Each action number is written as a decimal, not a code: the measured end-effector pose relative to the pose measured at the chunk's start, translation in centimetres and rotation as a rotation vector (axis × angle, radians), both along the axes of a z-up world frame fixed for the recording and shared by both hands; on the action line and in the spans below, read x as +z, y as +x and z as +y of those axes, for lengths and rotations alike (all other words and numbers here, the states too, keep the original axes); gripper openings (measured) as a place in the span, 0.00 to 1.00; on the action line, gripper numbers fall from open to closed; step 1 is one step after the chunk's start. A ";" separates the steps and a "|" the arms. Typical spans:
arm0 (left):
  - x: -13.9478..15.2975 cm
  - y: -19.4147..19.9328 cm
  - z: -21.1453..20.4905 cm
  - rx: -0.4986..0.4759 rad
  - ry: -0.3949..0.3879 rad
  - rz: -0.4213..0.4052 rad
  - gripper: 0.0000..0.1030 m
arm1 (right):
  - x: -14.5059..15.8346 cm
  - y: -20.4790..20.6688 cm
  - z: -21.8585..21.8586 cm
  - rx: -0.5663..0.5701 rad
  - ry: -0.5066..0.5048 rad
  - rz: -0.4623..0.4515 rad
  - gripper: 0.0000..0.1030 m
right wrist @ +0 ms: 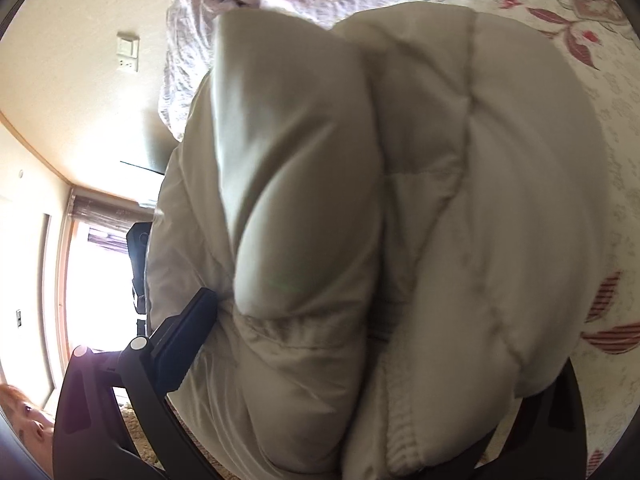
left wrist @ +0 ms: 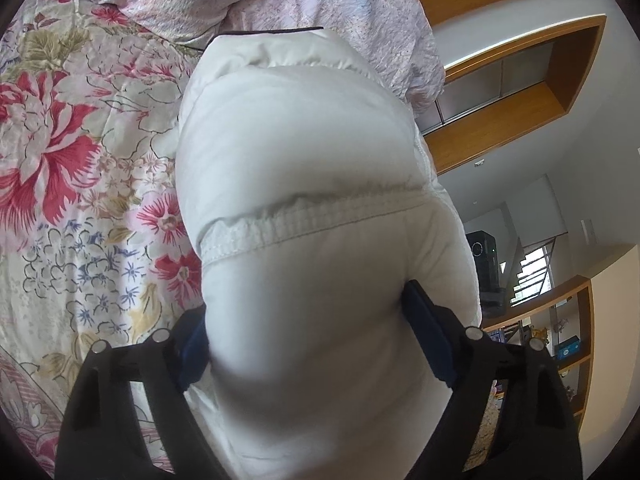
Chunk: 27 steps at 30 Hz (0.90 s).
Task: Fold large clothes
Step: 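Grasp the folded white jacket bundle with both grippers and lift it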
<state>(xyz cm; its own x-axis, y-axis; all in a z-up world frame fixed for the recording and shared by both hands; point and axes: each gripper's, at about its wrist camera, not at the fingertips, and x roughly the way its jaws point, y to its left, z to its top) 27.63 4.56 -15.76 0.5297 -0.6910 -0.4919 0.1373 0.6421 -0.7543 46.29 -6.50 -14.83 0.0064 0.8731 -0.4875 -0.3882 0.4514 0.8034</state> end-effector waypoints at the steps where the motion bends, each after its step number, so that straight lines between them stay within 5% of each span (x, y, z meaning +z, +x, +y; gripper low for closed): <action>1: 0.3 0.0 0.4 0.005 -0.005 -0.007 0.80 | 0.3 0.1 0.7 0.002 0.000 0.001 0.99; 17: 4.8 -1.5 12.1 0.248 0.054 -0.147 0.76 | 6.3 2.9 17.6 0.122 0.054 -0.125 0.98; 21: 3.0 -0.3 14.0 0.294 0.122 -0.100 0.76 | 3.5 5.8 20.5 0.064 -0.002 -0.059 0.95; 24: 2.1 0.2 14.9 0.301 0.103 -0.100 0.77 | 1.4 7.7 21.3 0.017 0.052 0.031 0.97; 27: 2.0 0.5 15.2 0.301 0.148 -0.107 0.82 | 2.0 7.7 21.6 -0.002 0.027 0.008 0.99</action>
